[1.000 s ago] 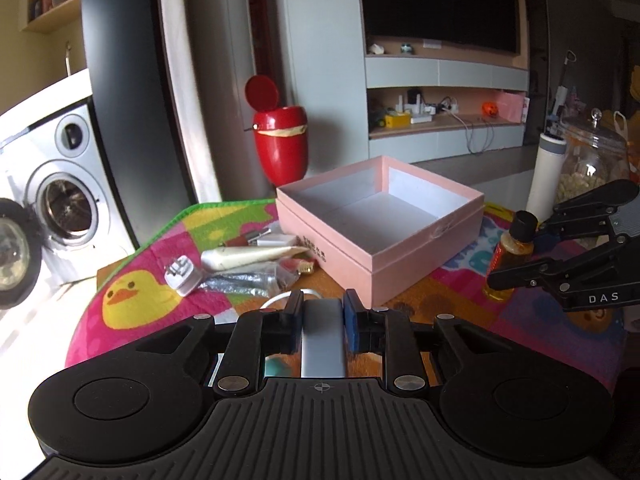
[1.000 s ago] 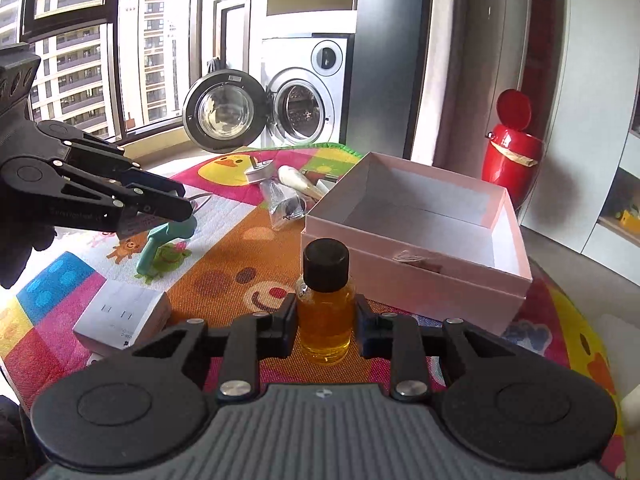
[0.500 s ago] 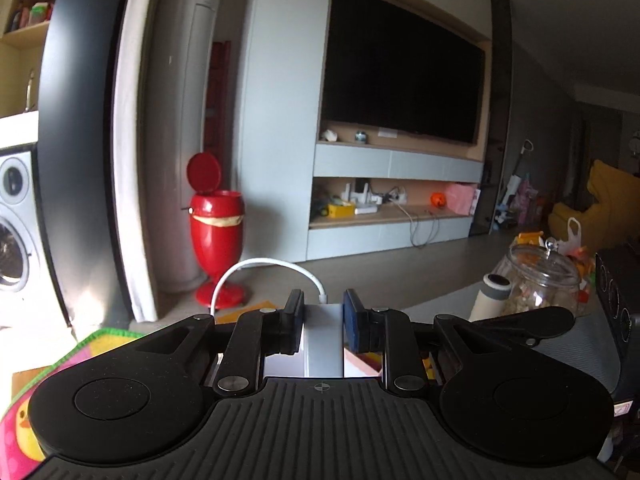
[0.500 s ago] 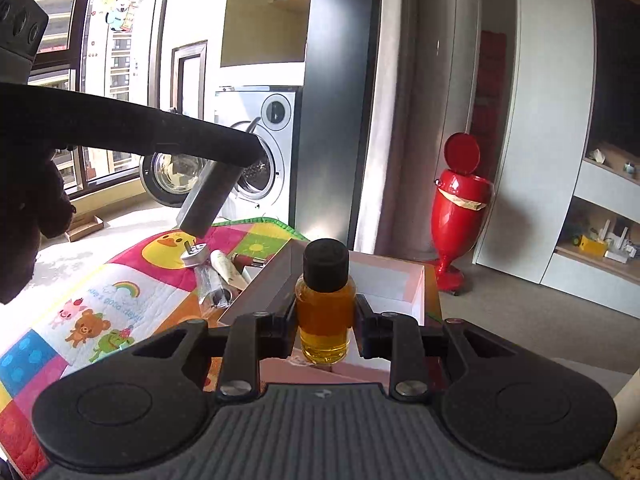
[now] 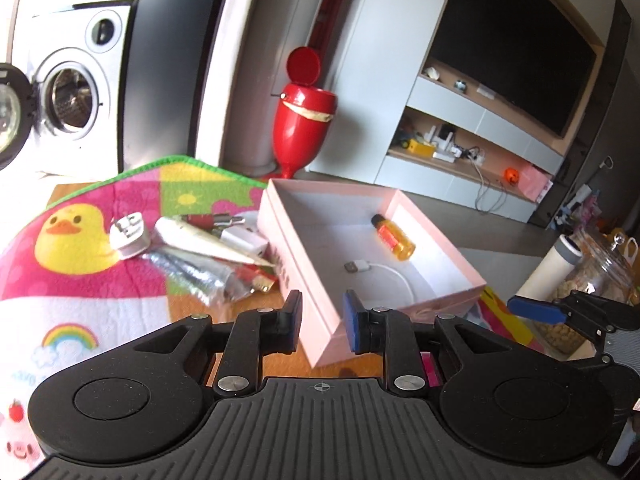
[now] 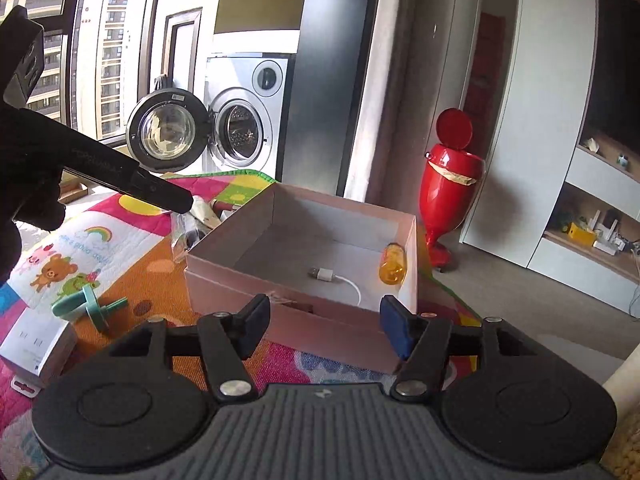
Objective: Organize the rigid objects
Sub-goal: 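Move the left gripper to the white Apple box while the right approaches the teal piece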
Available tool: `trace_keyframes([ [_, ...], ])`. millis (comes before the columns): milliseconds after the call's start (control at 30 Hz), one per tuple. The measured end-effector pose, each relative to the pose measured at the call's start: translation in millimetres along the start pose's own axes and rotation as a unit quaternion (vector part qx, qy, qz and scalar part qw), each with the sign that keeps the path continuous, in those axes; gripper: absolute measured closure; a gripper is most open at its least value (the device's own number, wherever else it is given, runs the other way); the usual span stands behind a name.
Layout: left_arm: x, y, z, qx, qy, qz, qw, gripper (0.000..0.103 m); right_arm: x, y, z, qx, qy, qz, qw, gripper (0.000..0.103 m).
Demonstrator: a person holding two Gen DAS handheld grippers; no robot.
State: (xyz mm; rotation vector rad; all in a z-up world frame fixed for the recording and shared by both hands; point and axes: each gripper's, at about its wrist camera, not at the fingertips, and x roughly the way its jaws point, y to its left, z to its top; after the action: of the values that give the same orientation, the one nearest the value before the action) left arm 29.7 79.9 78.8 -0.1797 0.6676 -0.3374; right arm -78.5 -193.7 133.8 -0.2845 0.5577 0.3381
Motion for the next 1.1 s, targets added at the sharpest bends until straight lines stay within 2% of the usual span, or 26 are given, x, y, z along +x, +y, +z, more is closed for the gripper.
trace_keyframes([
  [167,-49,46,-50,-0.034,0.025,0.047,0.9980,0.078,6,31,-11,0.000,0.032,0.052,0.998,0.041],
  [300,-79,67,-72,-0.063,0.025,0.061,0.9958,0.078,15,58,2,0.009,0.040,0.109,0.993,0.040],
  [400,-88,68,-79,-0.051,0.021,0.075,0.9957,0.078,27,81,15,0.023,0.048,0.158,0.986,0.040],
  [467,-89,67,-82,-0.035,0.027,0.066,0.9969,0.078,41,97,24,0.024,0.058,0.187,0.980,0.040],
  [567,-85,56,-88,-0.009,0.052,0.003,0.9986,0.078,67,117,31,0.030,0.086,0.202,0.975,0.040],
  [667,-85,43,-95,0.030,0.079,-0.039,0.9957,0.078,87,125,32,0.046,0.111,0.215,0.969,0.041],
  [733,-87,33,-100,0.066,0.093,-0.057,0.9918,0.078,97,123,29,0.055,0.124,0.218,0.966,0.057],
  [767,-87,28,-103,0.083,0.103,-0.068,0.9889,0.078,98,122,27,0.055,0.128,0.222,0.965,0.071],
  [800,-87,24,-106,0.097,0.110,-0.077,0.9862,0.078,96,117,24,0.055,0.129,0.225,0.964,0.075],
  [900,-84,11,-114,0.136,0.110,-0.074,0.9817,0.078,85,104,16,0.056,0.121,0.201,0.970,0.081],
  [967,-82,8,-114,0.137,0.106,-0.067,0.9826,0.078,76,93,9,0.050,0.113,0.176,0.976,0.086],
  [1033,-78,5,-114,0.153,0.093,-0.036,0.9833,0.078,66,82,1,0.041,0.103,0.148,0.983,0.087],
  [1100,-71,-1,-113,0.185,0.079,0.000,0.9795,0.077,57,70,-7,0.030,0.092,0.117,0.988,0.087],
])
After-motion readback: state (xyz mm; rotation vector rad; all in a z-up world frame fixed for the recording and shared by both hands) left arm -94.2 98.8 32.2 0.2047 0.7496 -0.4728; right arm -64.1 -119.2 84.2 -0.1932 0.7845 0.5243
